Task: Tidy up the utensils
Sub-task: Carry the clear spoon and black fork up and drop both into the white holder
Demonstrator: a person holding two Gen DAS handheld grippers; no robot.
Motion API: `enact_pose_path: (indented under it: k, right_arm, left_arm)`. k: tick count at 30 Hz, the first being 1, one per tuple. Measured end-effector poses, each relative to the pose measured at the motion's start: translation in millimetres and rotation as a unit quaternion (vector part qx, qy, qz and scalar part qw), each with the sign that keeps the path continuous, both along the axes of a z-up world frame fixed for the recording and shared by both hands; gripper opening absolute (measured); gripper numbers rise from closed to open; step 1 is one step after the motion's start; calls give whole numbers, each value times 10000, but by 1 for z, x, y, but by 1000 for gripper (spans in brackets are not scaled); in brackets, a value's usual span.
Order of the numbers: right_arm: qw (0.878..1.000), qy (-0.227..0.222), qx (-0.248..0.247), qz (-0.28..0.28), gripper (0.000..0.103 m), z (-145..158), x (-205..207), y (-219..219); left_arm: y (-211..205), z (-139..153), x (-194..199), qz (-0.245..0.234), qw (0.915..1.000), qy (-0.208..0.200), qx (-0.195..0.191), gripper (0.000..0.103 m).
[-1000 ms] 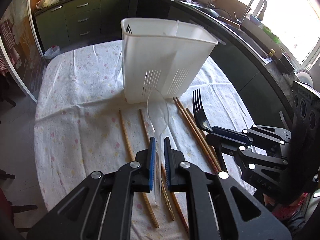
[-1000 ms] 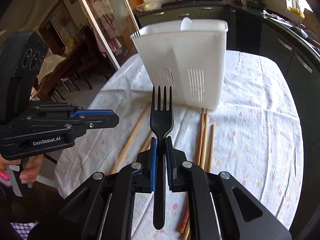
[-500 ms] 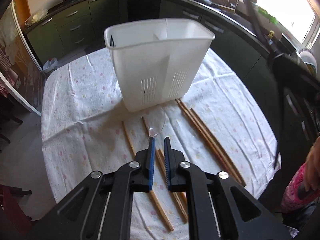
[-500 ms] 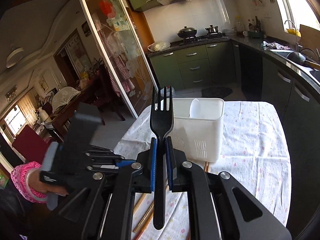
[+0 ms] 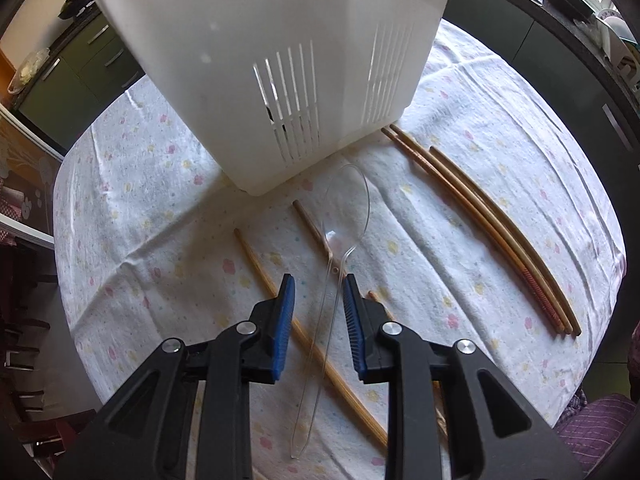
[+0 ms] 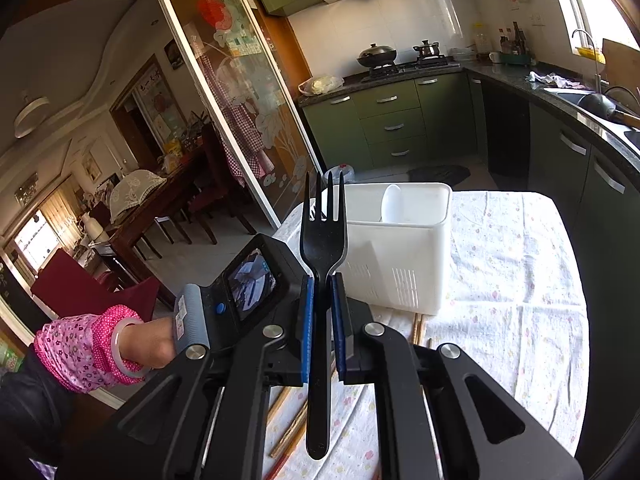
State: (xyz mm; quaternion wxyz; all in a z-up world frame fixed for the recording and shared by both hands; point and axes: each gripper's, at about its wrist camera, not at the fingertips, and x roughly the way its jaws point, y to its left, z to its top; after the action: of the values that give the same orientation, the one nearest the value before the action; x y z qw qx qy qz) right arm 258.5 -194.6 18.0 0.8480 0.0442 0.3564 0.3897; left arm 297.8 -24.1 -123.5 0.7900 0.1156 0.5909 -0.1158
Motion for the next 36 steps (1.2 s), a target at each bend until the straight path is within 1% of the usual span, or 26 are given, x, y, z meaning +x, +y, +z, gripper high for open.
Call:
enact_pose_path:
  k: [5,6,7,9,12,15,18,22,25,28,30,32,34,36]
  right_arm:
    - [10000,29,15,8,10,-2,-2,-1]
    - [10000,39,18,8,10,-3,-1,-1]
    - [10000,46,18,9,10,-4,-1,-1]
    - [10000,54,23,4,10,-4,-2,-2]
    - [10000,62,58,-10,10,-3,-3,-5]
    - [9999,22,143,-46,10,1,-4,-11]
    - [9995,-53,278,-102,10,6,-4,-16]
    - [9985,-203,458,-208,10,14,-1,-20]
    - [9971,-383,557,-338,10,23,7,-20]
    - [9949,-572,656,-510,10,32,21,-18]
    - [9921,-756,745,-669,10,37,31,-16]
    - [9881,-1008,795,-853,10,42,40,-12]
    - [9832,-1264,825,-1025,10,46,49,-6]
    - [9774,-1521,804,-1232,10,47,58,2]
  left_arm:
    - [0,-2,4,-77,9999,0,-108,23]
    - [1,-2,4,-80,9999,6,-139,15]
    - [0,-3,5,-102,9998,14,-155,9]
    - [0,-1,6,-139,9998,-50,-156,8]
    - [1,9,2,-151,9993,-164,-312,8]
    - [6,30,-8,-156,9978,-429,-485,8]
    - [11,62,-22,-157,9938,-772,-782,8]
    - [11,119,-38,-214,9824,-1477,-1119,8]
    - [9,165,-40,-183,9691,-2079,-1311,8]
    - [11,207,-32,-85,9502,-2746,-1474,8]
    - [14,226,-25,49,9321,-3256,-1587,8]
    - [17,237,-15,242,9121,-3722,-1704,8]
    - [19,239,-4,429,8924,-4123,-1783,8]
    - [20,234,6,651,8736,-4467,-1819,8]
